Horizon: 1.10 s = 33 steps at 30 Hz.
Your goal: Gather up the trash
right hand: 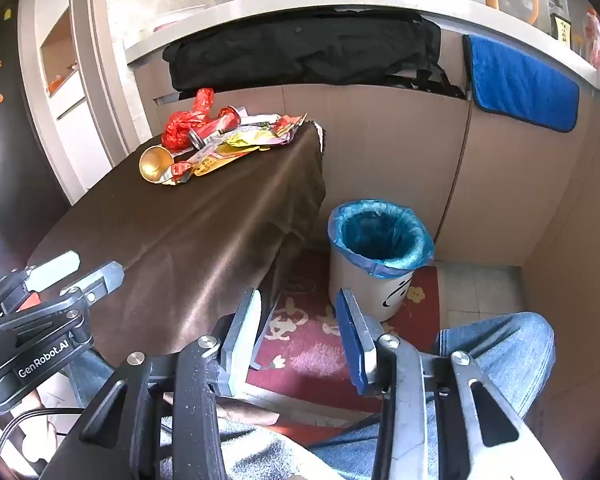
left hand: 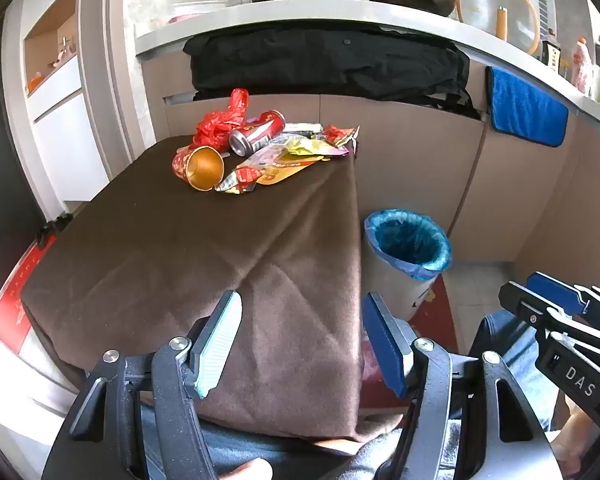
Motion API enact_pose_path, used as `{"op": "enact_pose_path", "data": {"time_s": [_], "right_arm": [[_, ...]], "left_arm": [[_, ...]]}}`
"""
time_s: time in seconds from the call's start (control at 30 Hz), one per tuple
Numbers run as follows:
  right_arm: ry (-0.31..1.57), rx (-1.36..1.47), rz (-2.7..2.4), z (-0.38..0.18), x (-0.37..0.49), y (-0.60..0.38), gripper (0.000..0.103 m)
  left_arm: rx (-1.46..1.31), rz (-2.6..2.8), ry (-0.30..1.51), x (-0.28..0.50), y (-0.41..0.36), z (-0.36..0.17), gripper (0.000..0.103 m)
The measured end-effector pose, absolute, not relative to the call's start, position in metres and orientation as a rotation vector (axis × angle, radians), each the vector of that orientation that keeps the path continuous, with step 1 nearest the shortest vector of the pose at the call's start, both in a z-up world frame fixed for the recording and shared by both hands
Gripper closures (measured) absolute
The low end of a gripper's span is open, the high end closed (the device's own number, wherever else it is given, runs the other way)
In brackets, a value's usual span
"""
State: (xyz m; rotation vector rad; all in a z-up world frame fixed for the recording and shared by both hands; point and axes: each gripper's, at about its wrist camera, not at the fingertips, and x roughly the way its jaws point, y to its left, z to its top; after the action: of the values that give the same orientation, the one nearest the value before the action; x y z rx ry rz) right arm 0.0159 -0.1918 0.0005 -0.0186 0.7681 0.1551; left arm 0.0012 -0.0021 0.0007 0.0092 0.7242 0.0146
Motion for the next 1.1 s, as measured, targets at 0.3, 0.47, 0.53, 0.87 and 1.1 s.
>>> {"op": "enact_pose_path", "data": {"time_s": [0.3, 0.47, 0.53, 0.87, 1.1], "right_arm": [[0.759, -0.022, 0.155, 0.001, 0.016, -0.191, 0.067], [0.757, -0.023, 0.154, 0.002, 0.016, -0.192, 0.067], [0.757, -0.025, 0.153, 0.001, 0.016, -0.191, 0.067], [0.758, -0.026, 0.155, 0.002, 0.016, -0.191, 0.067], [0.768, -0.027, 0.158, 0.003, 0.016, -0.189, 0.067]], "left_arm": [[-0.002, 0.000, 0.718, 0.002, -0.001, 0.006, 0.040], [-0.013, -0.006, 0.712, 0.000, 0.004, 0.007, 0.040], [-0.015, -0.008, 0.713, 0.001, 0.004, 0.007, 0.040], [-0.012, -0.012, 0.712, -0.001, 0.005, 0.008, 0.040], [-0.009, -0.015, 0.717, 0.001, 0.000, 0.008, 0.040]]}}
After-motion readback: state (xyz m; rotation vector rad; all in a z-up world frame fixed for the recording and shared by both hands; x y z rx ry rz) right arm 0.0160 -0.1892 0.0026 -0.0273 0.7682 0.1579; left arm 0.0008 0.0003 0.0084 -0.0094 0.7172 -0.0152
